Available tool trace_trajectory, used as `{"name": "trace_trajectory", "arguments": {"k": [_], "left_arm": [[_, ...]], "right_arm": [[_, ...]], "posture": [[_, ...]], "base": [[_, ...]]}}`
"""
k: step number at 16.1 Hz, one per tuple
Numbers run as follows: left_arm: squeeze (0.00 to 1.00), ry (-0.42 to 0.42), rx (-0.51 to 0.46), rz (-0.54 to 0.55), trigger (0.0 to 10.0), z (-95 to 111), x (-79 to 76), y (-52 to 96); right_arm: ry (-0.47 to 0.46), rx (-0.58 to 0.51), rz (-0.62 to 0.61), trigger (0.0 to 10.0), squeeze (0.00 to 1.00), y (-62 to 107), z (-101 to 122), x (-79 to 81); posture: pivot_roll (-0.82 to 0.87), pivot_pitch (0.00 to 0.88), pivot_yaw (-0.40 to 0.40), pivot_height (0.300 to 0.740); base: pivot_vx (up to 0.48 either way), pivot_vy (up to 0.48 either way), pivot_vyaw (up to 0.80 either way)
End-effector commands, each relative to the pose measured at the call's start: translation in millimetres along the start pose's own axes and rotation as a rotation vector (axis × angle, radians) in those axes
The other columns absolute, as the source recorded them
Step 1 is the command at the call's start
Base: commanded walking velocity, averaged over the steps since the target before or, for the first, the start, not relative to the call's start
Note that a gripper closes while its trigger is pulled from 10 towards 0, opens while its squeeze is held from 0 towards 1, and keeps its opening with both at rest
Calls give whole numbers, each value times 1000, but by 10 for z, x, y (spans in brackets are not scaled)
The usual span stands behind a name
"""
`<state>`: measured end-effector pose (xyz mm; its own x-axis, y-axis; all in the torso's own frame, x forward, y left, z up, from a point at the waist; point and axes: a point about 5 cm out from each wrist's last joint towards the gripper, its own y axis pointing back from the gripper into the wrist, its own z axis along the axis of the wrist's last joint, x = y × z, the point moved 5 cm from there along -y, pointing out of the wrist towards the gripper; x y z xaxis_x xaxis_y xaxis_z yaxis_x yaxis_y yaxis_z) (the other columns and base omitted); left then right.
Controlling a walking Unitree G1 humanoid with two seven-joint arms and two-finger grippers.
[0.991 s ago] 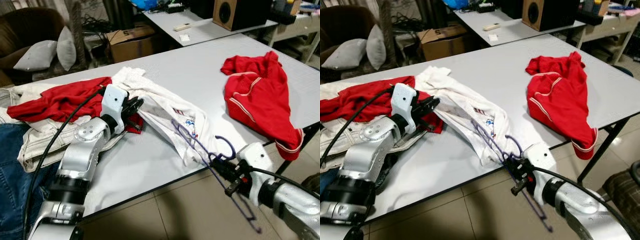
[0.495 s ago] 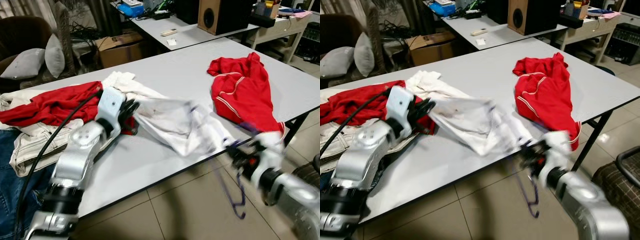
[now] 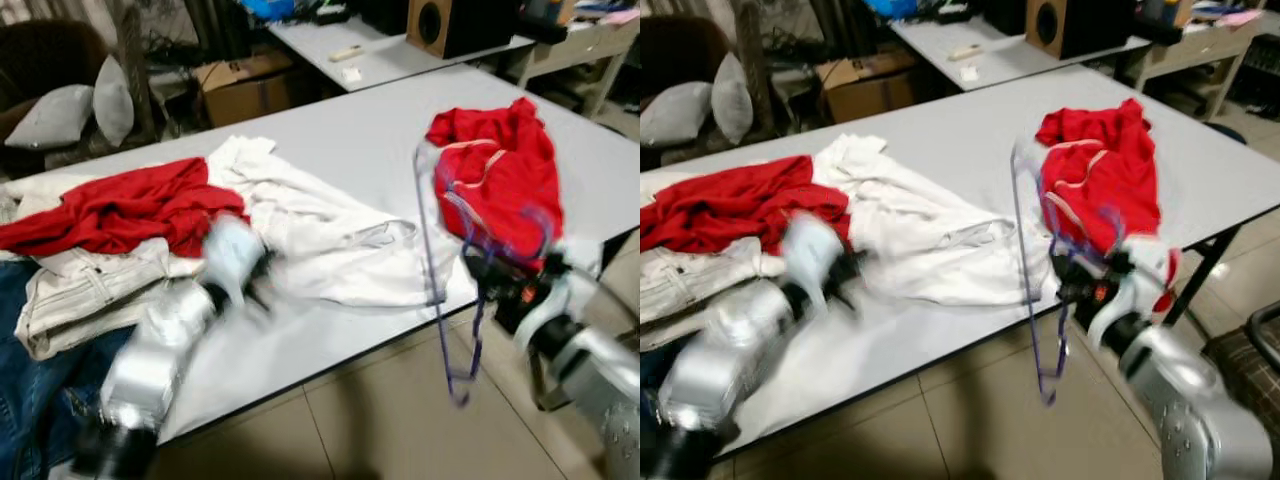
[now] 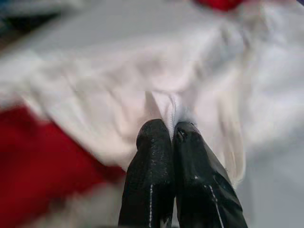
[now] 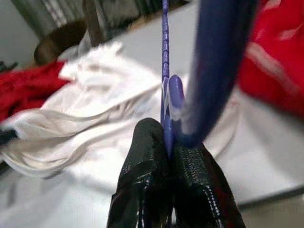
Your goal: Hang hanger
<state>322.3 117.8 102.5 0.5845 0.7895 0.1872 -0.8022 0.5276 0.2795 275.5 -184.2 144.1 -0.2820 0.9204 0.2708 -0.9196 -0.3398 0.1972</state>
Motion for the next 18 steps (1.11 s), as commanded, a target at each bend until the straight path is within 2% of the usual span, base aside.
{"name": "trace_trajectory", "arguments": {"k": [1,2,3,4,6,7,8,9,11,14,15,18], "left_arm": [[0,-43,5,8,0,27,27,23],[0,-42,17,33,0,-2,58,24],[0,-38,13,41,0,12,77,21],[0,-23,-20,66,0,92,135,12],[0,24,-113,151,0,265,267,17],[0,25,-174,183,0,375,321,21],[0,5,-249,188,0,527,334,29],[0,-1,-273,185,0,578,332,33],[0,-91,-404,87,0,868,207,55],[0,-133,-498,80,0,1047,189,103],[0,-133,-542,44,0,1119,142,118],[0,-175,-542,-50,0,1114,-8,58]], "right_arm": [[18,-15,83,10000,0,47,65,173],[68,31,154,10000,0,127,-2,293],[104,66,190,10000,0,173,-51,349],[156,147,267,10000,0,278,-175,461],[147,206,342,10000,0,374,-271,591],[143,229,349,10000,0,387,-317,606],[134,249,322,10000,0,361,-369,566],[131,255,308,10000,0,347,-385,545],[122,253,228,10000,0,195,-373,414],[113,255,218,10000,0,178,-351,383],[98,257,204,10000,0,172,-358,345],[118,271,257,10000,0,160,-358,353]], "posture": [[-176,0,102,740],[-174,0,99,740],[-173,0,99,740],[-172,0,99,740],[-171,0,97,740],[-169,0,95,740],[-168,0,94,740],[-168,0,94,740],[-157,0,94,740],[-155,0,93,740],[-153,0,89,740],[-153,0,78,740]], "base": [[0,0,0],[0,0,0],[0,0,0],[0,0,0],[0,0,0],[0,0,0],[0,0,0],[0,0,0],[0,0,0],[0,0,0],[0,0,0],[0,0,0]]}}
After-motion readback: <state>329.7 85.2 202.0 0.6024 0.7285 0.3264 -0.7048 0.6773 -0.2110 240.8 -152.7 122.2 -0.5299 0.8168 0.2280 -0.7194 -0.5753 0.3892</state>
